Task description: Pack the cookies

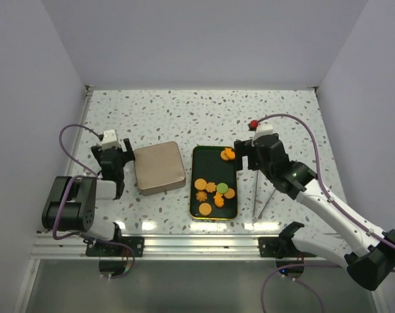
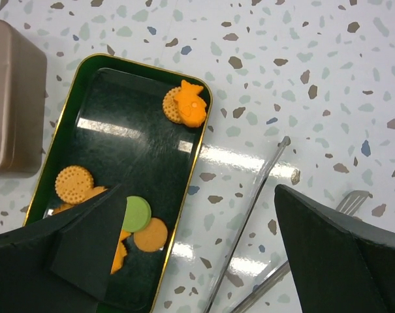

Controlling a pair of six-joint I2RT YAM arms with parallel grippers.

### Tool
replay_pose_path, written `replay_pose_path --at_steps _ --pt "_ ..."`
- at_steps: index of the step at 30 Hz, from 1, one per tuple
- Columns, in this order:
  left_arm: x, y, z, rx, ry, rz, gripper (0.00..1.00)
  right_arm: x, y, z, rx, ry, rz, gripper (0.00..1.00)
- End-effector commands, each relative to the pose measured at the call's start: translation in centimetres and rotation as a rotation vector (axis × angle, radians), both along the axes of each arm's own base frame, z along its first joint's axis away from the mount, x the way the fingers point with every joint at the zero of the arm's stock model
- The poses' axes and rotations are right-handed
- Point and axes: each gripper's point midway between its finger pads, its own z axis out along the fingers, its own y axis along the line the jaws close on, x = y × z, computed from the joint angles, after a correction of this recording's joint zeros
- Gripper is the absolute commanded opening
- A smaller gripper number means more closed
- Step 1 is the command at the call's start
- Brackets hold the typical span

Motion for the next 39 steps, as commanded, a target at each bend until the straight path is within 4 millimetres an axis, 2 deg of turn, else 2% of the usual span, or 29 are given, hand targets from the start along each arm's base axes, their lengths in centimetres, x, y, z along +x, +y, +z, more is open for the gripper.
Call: replay_pose_path --at_steps 1,2,3,5,6,8,9,10,11,13,16,20,24,26,27,28,29,30,31,35,36,37,39 --pt "1.5 -2.2 4.6 0.075 -0.189 -0.123 0.99 1.8 -0.4 0.7 -0.035 -0.075 -0.05 0.99" --pt "1.0 -2.5 3.9 0.079 -0.17 -0.145 0.99 1.9 -0.5 0.8 -0.034 -0.084 -0.064 0.99" --pt "1.0 -2.7 5.0 0.083 -0.227 -0.157 1.0 2.3 -0.6 0.7 -0.036 -0.091 -0.078 0.99" --pt "-0.4 -3.5 3.8 0.091 -0.22 -0.216 1.0 2.6 -1.1 0.5 -0.053 -0.11 -0.12 0.99" --pt "-0.4 -3.4 4.9 0.125 -0.285 -0.213 1.0 2.9 -1.3 0.5 -0.06 -0.118 -0.131 0.99" --pt "-0.3 -3.6 3.9 0.11 -0.221 -0.217 1.0 2.9 -1.4 0.1 -0.082 -0.115 -0.125 0.8" --pt "-0.3 -3.4 5.0 0.128 -0.283 -0.209 1.0 3.1 -1.8 0.3 -0.086 -0.135 -0.15 0.74" --pt "-0.2 -3.5 4.8 0.119 -0.268 -0.207 1.0 3.1 -2.1 0.6 -0.084 -0.153 -0.17 0.72" --pt "-0.3 -3.6 4.3 0.113 -0.239 -0.211 1.0 3.1 -2.7 0.3 -0.099 -0.164 -0.193 0.98" --pt "-0.4 -3.3 4.9 0.126 -0.276 -0.203 1.0 3.5 -4.0 1.5 -0.101 -0.23 -0.262 0.99" --pt "-0.3 -3.5 4.7 0.121 -0.268 -0.21 1.0 3.9 -4.6 1.5 -0.11 -0.27 -0.305 0.99" --pt "-0.3 -3.6 4.6 0.116 -0.26 -0.212 1.0 4.5 -3.1 0.5 -0.115 -0.253 -0.233 0.99" --pt "-0.3 -3.5 4.6 0.117 -0.258 -0.211 1.0 5.9 -3.2 -0.7 -0.181 -0.263 -0.248 0.99" --pt "-0.3 -3.5 4.6 0.117 -0.26 -0.21 1.0 6.6 -4.3 -3.6 -0.179 -0.215 -0.274 0.99" --pt "-0.3 -3.5 4.6 0.117 -0.26 -0.21 1.0 7.2 -4.6 -4.4 -0.139 -0.204 -0.281 0.99" --pt "-0.3 -3.6 4.6 0.115 -0.262 -0.212 1.0 7.3 -6.4 -6.3 -0.118 -0.172 -0.338 0.99" --pt "-0.3 -3.6 4.6 0.116 -0.261 -0.212 1.0 7.4 -7.3 -7.1 -0.126 -0.177 -0.368 0.99" --pt "-0.3 -3.6 4.6 0.116 -0.261 -0.212 1.0 8.2 -7.6 -7.0 -0.112 -0.229 -0.39 0.99" --pt "-0.3 -3.6 4.6 0.118 -0.261 -0.212 1.0 8.6 -8.8 -6.7 -0.092 -0.252 -0.441 0.99" --pt "-0.3 -3.6 4.6 0.116 -0.26 -0.212 1.0 9.1 -11.6 -8.0 -0.123 -0.269 -0.509 0.99" --pt "-0.3 -3.6 4.7 0.117 -0.263 -0.212 1.0 10.0 -11.6 -6.5 -0.086 -0.363 -0.514 0.99" --pt "-0.3 -3.6 4.6 0.116 -0.26 -0.212 1.0 9.7 -12.6 -8.1 -0.122 -0.347 -0.522 0.99" --pt "-0.3 -3.5 4.5 0.117 -0.258 -0.211 1.0 9.9 -13.5 -9.6 -0.105 -0.317 -0.561 0.99"
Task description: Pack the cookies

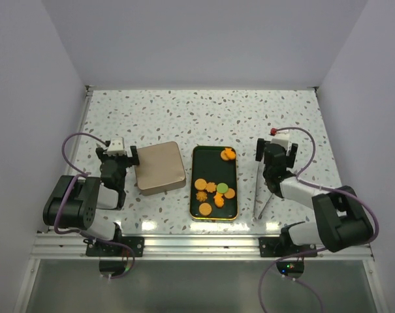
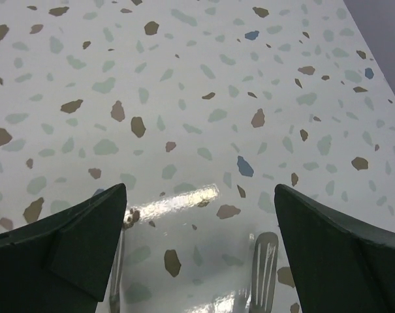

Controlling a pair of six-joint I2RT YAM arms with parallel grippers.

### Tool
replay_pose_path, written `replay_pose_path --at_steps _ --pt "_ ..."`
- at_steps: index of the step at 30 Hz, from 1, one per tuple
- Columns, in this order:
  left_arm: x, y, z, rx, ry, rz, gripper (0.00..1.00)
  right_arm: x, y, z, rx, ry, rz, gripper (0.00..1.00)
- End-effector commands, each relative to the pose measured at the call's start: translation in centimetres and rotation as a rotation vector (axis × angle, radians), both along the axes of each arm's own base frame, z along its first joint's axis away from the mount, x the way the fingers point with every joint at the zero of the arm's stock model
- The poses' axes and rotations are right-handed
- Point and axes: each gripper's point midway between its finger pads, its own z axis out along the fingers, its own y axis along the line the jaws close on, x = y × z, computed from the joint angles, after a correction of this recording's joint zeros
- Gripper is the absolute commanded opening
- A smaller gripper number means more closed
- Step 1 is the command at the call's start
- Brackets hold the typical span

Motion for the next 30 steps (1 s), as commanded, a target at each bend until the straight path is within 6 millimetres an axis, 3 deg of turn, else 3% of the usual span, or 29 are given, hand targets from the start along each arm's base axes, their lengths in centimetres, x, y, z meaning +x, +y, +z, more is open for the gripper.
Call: replay_pose_path --at_steps 1,4,10,11,12,13,14,17,20,21,25,30 --pt "0.4 -0.2 2.2 0.017 -0.09 -0.009 1.0 2.0 -1.6 0.6 0.048 -0.149 -0.068 0.99" --pt "0.4 -0.2 2.2 0.017 -0.09 -0.009 1.0 2.9 -1.6 1.2 0.086 -0.177 -0.074 0.99" --pt "0.4 -0.2 2.2 0.017 -0.09 -0.009 1.0 2.7 -3.1 0.0 0.063 -0.123 -0.096 0.99" --pt "0.4 -0.2 2.2 0.017 -0.088 -0.009 1.0 2.5 -2.6 -0.6 0.061 -0.132 -0.053 0.99" --pt "0.4 -0.2 2.2 0.017 -0.09 -0.009 1.0 3.2 -2.7 0.9 0.081 -0.248 -0.035 0.99" --pt "0.3 -0.2 2.1 0.017 -0.087 -0.009 1.0 2.7 -2.7 0.6 0.073 -0.267 -0.017 0.99" --pt "0.3 -0.2 2.1 0.017 -0.087 -0.009 1.0 2.9 -1.4 0.2 0.085 -0.237 0.065 0.99" --pt "0.4 -0.2 2.2 0.017 -0.088 -0.008 1.0 2.5 -1.6 -1.1 0.064 -0.25 0.074 0.99" --pt "0.3 -0.2 2.1 0.017 -0.087 -0.009 1.0 2.8 -1.7 -0.1 0.069 -0.293 0.066 0.99" --pt "0.3 -0.2 2.1 0.017 -0.087 -0.009 1.0 2.7 -1.3 -0.8 0.07 -0.256 0.091 0.99" --pt "0.4 -0.2 2.2 0.017 -0.088 -0.009 1.0 3.9 0.3 -0.1 0.067 -0.242 0.177 0.99" --pt "0.4 -0.2 2.2 0.017 -0.09 -0.009 1.0 3.7 0.1 -0.4 0.065 -0.234 0.172 0.99"
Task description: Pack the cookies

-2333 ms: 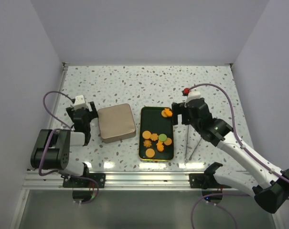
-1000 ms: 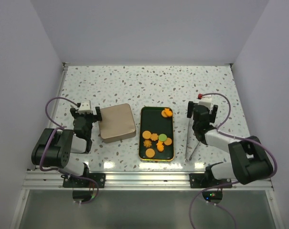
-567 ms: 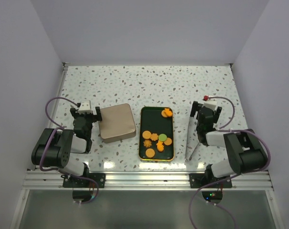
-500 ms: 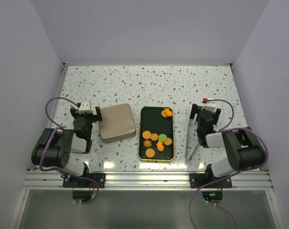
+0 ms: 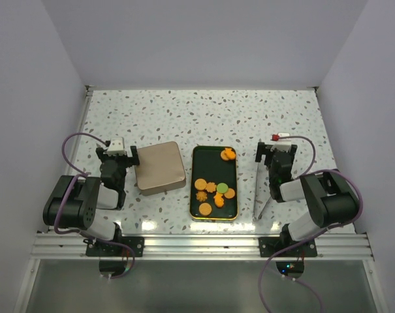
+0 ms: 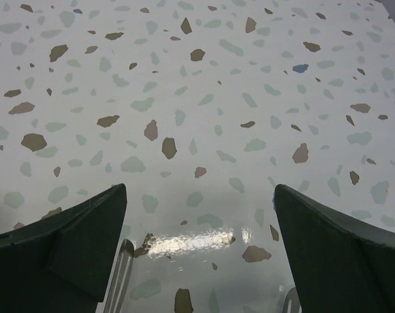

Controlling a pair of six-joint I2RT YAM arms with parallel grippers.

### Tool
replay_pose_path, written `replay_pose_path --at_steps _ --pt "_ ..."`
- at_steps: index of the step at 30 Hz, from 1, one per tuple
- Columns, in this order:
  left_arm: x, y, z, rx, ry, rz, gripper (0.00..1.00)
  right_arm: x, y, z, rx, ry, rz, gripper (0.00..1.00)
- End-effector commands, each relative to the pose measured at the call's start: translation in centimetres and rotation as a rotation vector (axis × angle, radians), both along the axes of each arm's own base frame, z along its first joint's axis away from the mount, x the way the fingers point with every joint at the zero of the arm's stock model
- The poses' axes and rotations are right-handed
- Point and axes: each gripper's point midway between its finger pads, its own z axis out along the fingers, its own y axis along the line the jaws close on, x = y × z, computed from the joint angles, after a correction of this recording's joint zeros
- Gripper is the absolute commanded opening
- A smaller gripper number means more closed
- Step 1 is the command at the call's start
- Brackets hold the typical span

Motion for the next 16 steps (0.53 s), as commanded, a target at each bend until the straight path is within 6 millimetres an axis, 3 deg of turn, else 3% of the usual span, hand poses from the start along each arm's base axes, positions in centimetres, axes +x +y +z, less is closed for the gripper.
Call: replay_pose_path --at_steps 1,16 --pt "0.34 -0.11 2.14 0.017 -0.087 -0.005 1.0 1.09 0.33 2.03 0.0 -0.072 0.023 0.99" --pt "0.38 -0.12 2.2 0.017 -0.088 -0.005 1.0 1.31 0.66 1.76 0.002 -0.051 0.046 0.99"
